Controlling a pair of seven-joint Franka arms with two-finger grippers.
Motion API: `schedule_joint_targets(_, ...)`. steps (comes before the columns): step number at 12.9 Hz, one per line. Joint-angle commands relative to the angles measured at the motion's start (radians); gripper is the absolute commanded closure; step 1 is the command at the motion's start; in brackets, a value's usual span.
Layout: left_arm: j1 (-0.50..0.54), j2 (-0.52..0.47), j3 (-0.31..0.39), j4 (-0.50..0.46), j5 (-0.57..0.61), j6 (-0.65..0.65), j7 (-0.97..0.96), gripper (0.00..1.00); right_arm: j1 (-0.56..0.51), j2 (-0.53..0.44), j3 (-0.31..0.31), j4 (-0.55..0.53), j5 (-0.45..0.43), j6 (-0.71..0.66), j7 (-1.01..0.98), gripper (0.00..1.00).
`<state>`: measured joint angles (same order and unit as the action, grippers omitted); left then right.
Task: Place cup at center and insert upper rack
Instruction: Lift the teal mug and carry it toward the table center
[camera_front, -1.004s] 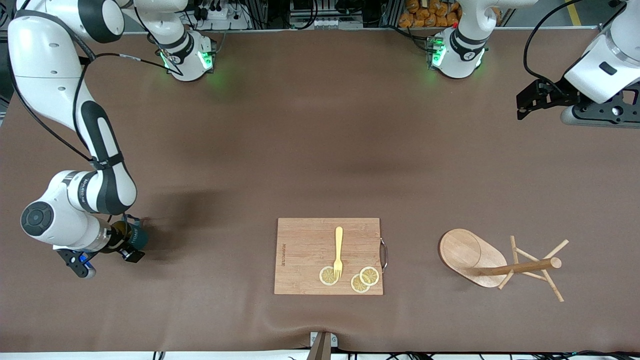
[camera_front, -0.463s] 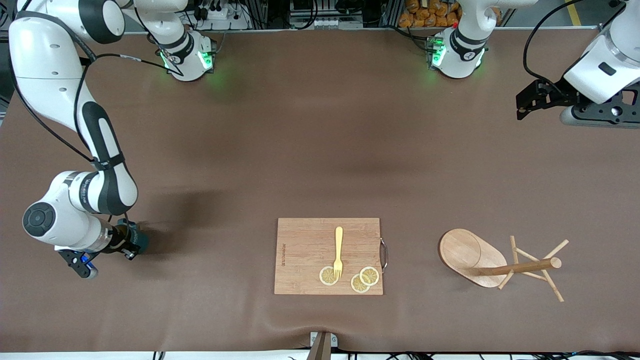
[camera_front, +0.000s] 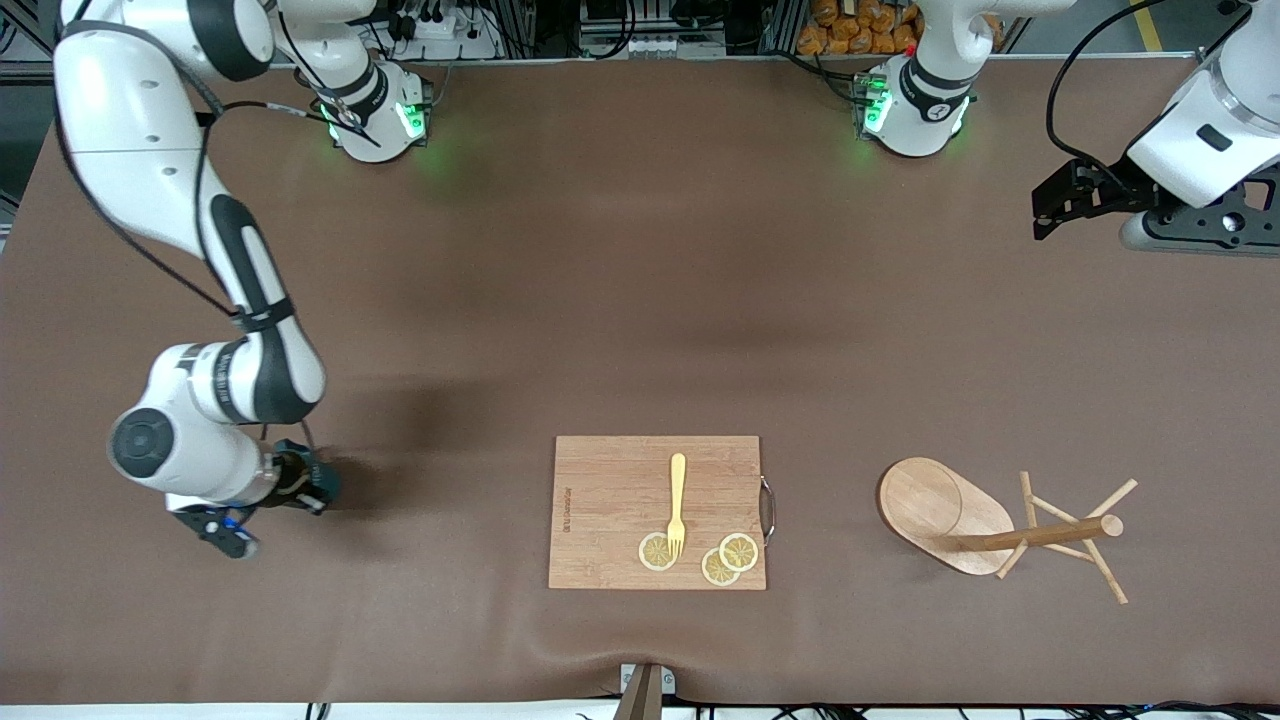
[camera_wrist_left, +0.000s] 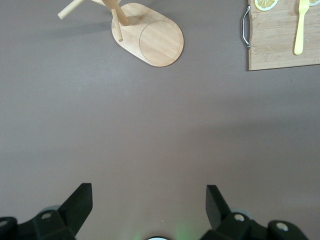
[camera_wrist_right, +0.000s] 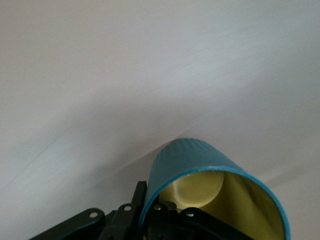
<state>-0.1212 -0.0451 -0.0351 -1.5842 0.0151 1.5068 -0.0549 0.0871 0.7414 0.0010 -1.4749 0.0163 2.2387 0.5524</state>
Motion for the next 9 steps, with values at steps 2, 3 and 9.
schedule_joint_targets(2,0.000,0.004,-0.008,0.013,-0.011,-0.014,-0.017,0.00,0.182,-0.048,-0.006,0.013,-0.025,-0.030,-0.011,1.00)
schedule_joint_targets(3,0.000,0.004,-0.008,0.013,-0.011,-0.014,-0.016,0.00,0.242,-0.048,-0.006,0.034,-0.027,-0.030,-0.011,1.00)
schedule_joint_targets(9,0.001,0.004,-0.008,0.013,-0.011,-0.014,-0.017,0.00,0.632,-0.048,-0.013,0.048,-0.096,-0.099,-0.006,1.00)
